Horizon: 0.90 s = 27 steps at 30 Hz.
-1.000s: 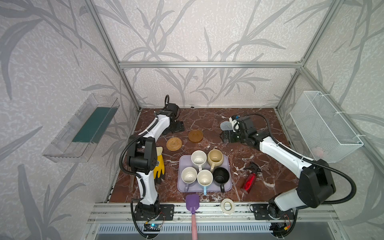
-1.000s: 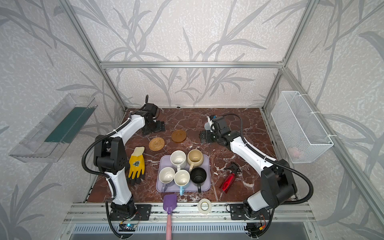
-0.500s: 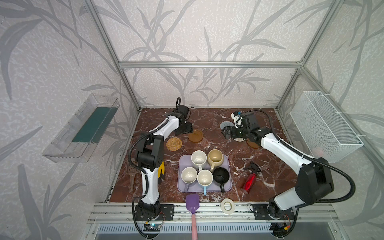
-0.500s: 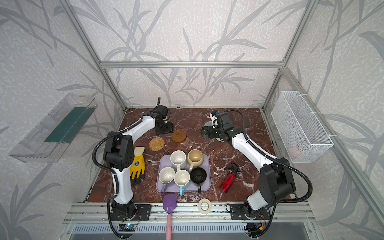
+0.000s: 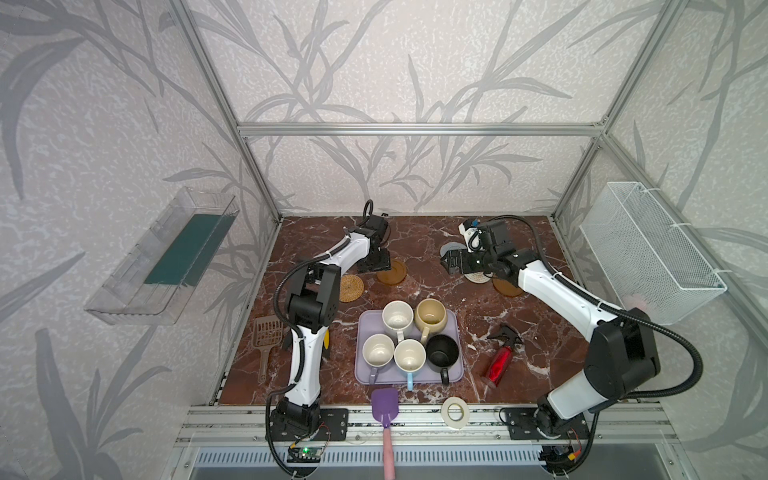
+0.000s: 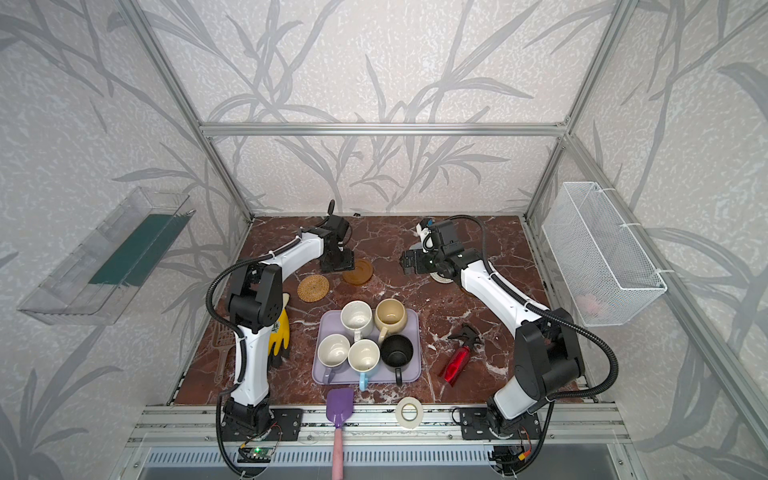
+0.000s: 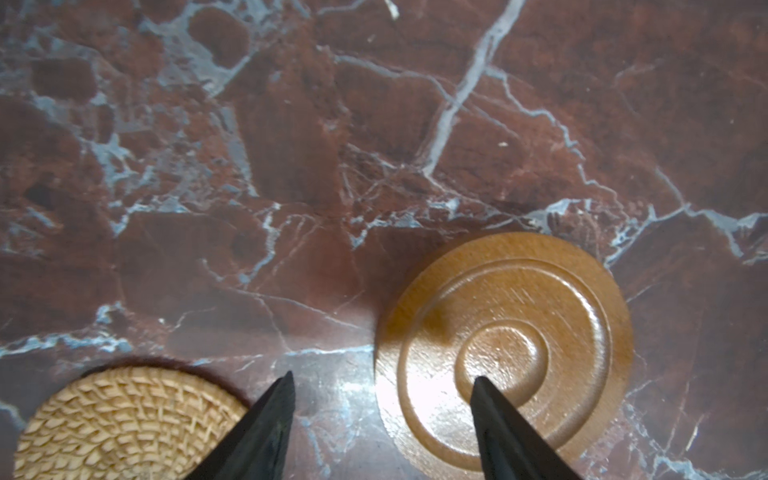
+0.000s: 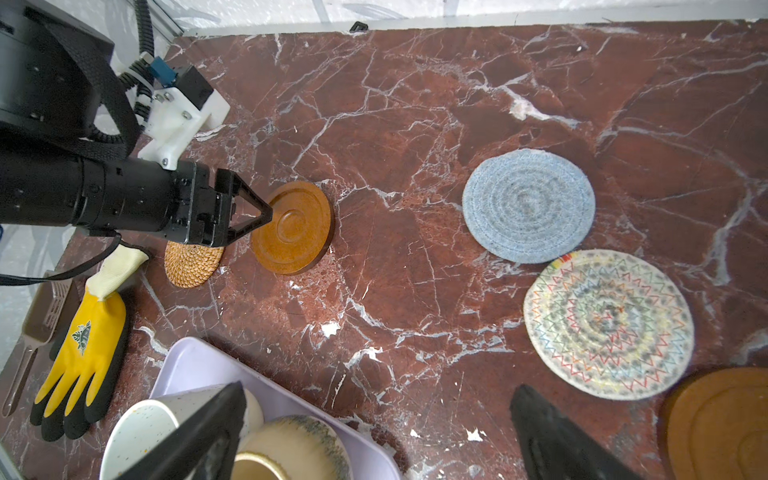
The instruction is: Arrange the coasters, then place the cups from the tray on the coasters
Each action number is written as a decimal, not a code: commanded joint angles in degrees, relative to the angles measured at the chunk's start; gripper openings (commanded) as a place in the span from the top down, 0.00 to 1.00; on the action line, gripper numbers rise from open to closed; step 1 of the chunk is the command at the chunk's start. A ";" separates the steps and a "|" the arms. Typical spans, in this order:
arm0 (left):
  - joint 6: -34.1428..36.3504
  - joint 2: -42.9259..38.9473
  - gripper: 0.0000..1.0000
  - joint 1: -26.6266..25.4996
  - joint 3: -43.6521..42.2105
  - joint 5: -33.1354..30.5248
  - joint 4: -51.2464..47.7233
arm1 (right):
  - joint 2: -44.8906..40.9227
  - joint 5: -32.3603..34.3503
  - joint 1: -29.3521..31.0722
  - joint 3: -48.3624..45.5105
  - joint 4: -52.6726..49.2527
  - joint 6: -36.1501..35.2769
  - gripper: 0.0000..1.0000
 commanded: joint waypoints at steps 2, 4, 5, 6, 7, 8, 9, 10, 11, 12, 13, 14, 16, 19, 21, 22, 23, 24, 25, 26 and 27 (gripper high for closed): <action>1.05 2.46 0.31 -0.59 2.52 -1.22 -1.96 | 0.20 -0.49 -0.02 -0.42 -0.81 -0.16 0.01; 0.96 2.79 0.31 -0.76 2.76 -1.32 -1.80 | 0.23 -0.58 -0.02 -0.34 -0.80 -0.05 0.01; 1.00 3.04 0.32 -0.85 3.01 -1.32 -1.96 | 0.30 -0.58 -0.02 -0.21 -0.83 -0.06 0.01; 0.96 3.29 0.32 -0.98 3.34 -1.33 -2.14 | 0.36 -0.58 -0.02 -0.23 -0.81 -0.04 0.01; 0.98 3.64 0.32 -1.15 3.58 -1.37 -2.47 | 0.47 -0.60 -0.02 -0.17 -0.80 0.10 0.01; 0.94 3.86 0.32 -1.27 3.89 -1.56 -2.98 | 0.49 -0.66 -0.03 -0.12 -0.89 0.18 0.01; 0.85 4.11 0.33 -1.38 3.98 -1.70 -3.21 | 0.62 -0.83 -0.02 -0.19 -0.84 0.30 0.01; 0.78 4.35 0.33 -1.47 4.02 -1.66 -3.27 | 0.75 -1.00 -0.02 -0.19 -0.85 0.48 0.01; 0.78 4.49 0.33 -1.56 4.15 -1.87 -3.52 | 0.84 -1.15 -0.09 -0.20 -0.93 0.56 0.01; 0.78 4.64 0.33 -1.66 4.21 -1.94 -3.86 | 0.92 -1.35 -0.11 -0.25 -0.86 0.74 0.01; 0.79 4.74 0.35 -1.81 4.18 -2.10 -4.02 | 0.92 -1.48 -0.11 -0.25 -0.95 0.84 0.01; 0.85 4.76 0.35 -1.93 4.21 -2.53 -4.10 | 0.88 -1.52 -0.11 -0.34 -0.93 0.90 0.01; 1.13 4.86 0.37 -2.32 4.51 -3.34 -4.93 | 0.99 -1.61 -0.11 -0.38 -0.91 1.08 0.01; 1.35 5.28 0.37 -2.67 4.74 -4.84 -6.36 | 0.97 -1.79 -0.04 -0.46 -0.87 1.25 0.01; 1.18 5.17 0.38 -2.65 4.06 -4.67 -6.52 | 1.00 -1.89 -0.11 -0.51 -0.90 1.34 0.01; 1.16 4.96 0.39 -2.69 3.75 -4.35 -6.32 | 1.02 -1.94 -0.11 -0.44 -0.93 1.48 0.01; 1.13 4.79 0.40 -2.67 3.32 -4.16 -6.20 | 1.01 -1.98 -0.06 -0.54 -0.92 1.55 0.01; 1.07 4.69 0.41 -2.67 3.04 -4.22 -6.19 | 1.02 -2.07 -0.11 -0.60 -0.93 1.54 0.01; 1.05 4.51 0.41 -2.69 2.81 -4.38 -6.22 | 0.92 -2.16 -0.06 -0.69 -0.92 1.65 0.01; 1.05 4.34 0.42 -2.74 2.61 -4.74 -6.45 | 0.86 -2.18 -0.11 -0.77 -0.88 1.72 0.01; 1.13 4.06 0.43 -2.74 2.29 -4.80 -6.34 | 0.93 -2.25 -0.11 -0.80 -0.93 1.70 0.01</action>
